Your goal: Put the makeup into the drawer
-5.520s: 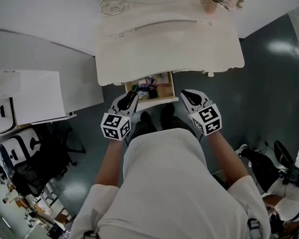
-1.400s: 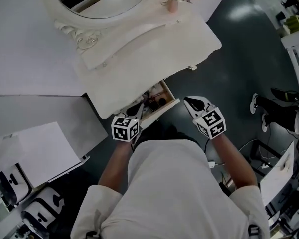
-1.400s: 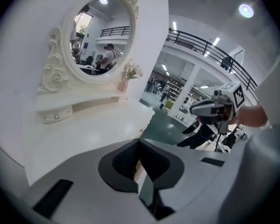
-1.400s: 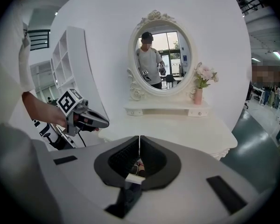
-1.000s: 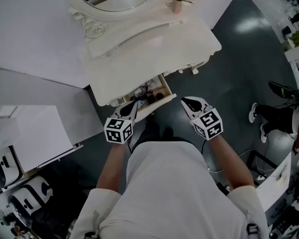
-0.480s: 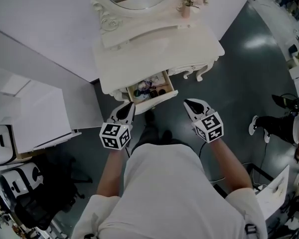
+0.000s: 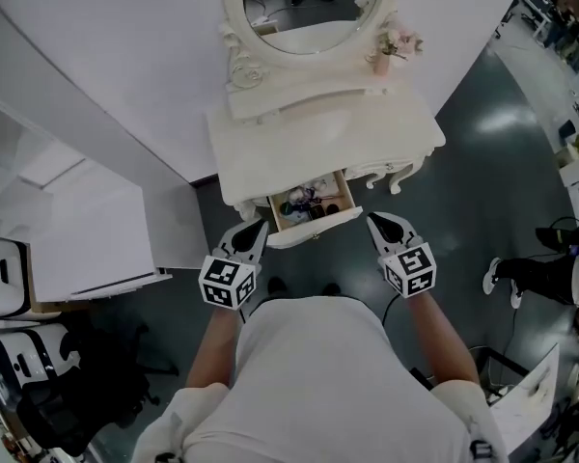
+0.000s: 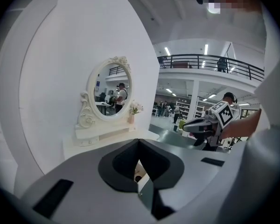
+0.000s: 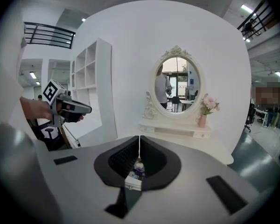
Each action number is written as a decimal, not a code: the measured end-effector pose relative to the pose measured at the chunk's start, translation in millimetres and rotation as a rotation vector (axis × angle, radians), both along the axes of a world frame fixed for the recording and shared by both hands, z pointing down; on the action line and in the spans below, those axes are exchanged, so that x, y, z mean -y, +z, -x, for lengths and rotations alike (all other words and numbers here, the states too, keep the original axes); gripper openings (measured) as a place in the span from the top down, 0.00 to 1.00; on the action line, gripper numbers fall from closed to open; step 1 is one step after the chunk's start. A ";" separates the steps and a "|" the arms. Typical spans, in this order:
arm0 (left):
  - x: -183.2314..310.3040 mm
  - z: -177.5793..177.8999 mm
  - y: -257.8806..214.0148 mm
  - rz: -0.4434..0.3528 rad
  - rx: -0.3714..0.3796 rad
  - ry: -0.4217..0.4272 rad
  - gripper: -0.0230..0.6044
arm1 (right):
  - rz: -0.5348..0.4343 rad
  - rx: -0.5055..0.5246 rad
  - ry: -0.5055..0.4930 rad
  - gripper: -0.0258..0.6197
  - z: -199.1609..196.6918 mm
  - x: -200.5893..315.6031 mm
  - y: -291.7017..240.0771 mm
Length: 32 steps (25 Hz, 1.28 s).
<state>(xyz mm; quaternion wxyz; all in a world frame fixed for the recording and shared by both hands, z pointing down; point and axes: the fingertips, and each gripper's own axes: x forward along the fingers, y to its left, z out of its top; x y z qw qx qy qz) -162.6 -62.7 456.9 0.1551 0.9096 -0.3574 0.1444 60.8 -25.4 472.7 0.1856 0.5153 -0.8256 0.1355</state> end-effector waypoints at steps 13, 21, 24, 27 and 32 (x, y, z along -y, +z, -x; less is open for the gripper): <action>26.5 36.7 -25.4 -0.059 -0.039 0.045 0.94 | -0.091 -0.013 0.087 0.91 23.3 19.5 -28.8; 28.9 36.2 -24.5 -0.043 -0.067 0.034 0.94 | -0.111 -0.011 0.101 0.92 17.8 17.9 -37.4; 30.2 35.7 -24.2 -0.042 -0.070 0.026 0.94 | -0.111 -0.004 0.102 0.92 16.3 18.7 -37.4; 30.8 36.1 -23.4 -0.038 -0.071 0.019 0.94 | -0.115 0.002 0.094 0.92 17.1 18.9 -37.6; 31.6 35.8 -21.3 -0.033 -0.073 0.017 0.94 | -0.119 0.005 0.092 0.92 17.6 21.3 -37.4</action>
